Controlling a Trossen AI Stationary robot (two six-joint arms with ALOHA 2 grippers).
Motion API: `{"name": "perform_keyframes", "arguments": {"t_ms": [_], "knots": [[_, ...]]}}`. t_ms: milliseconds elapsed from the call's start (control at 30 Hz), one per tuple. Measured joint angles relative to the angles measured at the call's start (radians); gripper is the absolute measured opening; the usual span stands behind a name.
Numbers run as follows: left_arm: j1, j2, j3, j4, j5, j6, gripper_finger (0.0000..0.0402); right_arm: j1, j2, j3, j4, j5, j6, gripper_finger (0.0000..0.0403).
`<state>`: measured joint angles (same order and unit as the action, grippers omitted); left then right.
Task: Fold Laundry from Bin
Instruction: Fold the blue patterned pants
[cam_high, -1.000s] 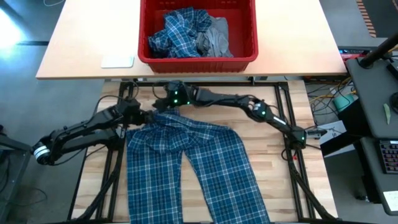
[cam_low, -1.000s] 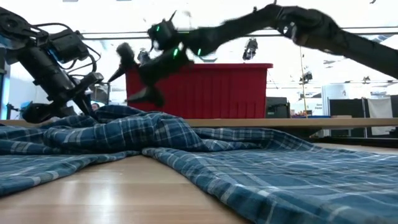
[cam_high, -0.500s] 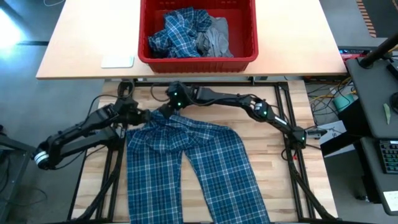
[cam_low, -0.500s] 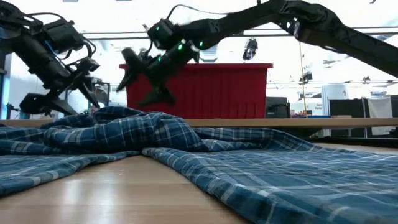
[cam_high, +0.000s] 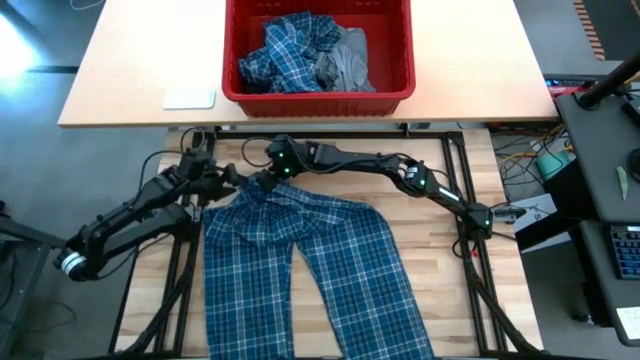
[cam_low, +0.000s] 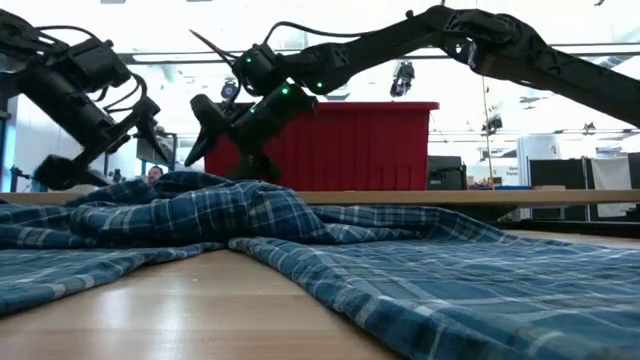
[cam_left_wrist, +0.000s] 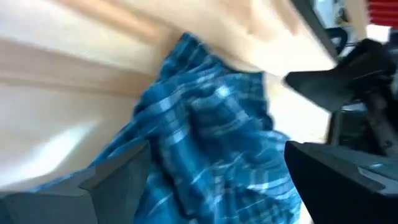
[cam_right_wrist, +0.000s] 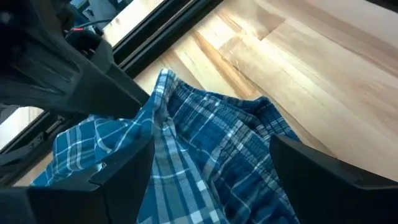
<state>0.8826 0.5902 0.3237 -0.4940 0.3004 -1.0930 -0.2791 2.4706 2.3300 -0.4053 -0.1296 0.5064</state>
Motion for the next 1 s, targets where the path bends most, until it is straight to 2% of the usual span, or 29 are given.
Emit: {"name": "perform_keyframes", "arguments": {"t_ms": [233,333,500,800,1000], "knots": [[0.002,0.104,0.0,0.095,0.002,-0.039,0.0352,-0.001,0.002,-0.014,-0.002,0.028,-0.002,0.0304],[0.002,0.147,0.0,0.109,-0.032,-0.059,0.0352,-0.001,0.002,-0.014,0.0,0.028,-0.002,0.0304],[-0.002,0.214,0.0,0.157,-0.03,-0.062,0.0339,-0.001,0.002,-0.014,0.0,0.031,-0.001,0.0302],[-0.005,0.331,-0.001,0.198,-0.06,-0.054,0.0287,-0.001,-0.007,-0.014,-0.001,0.037,0.01,0.0301],[-0.005,0.382,0.001,0.257,-0.07,-0.053,0.0213,0.002,-0.099,-0.011,-0.072,0.084,-0.055,0.0293]]}}
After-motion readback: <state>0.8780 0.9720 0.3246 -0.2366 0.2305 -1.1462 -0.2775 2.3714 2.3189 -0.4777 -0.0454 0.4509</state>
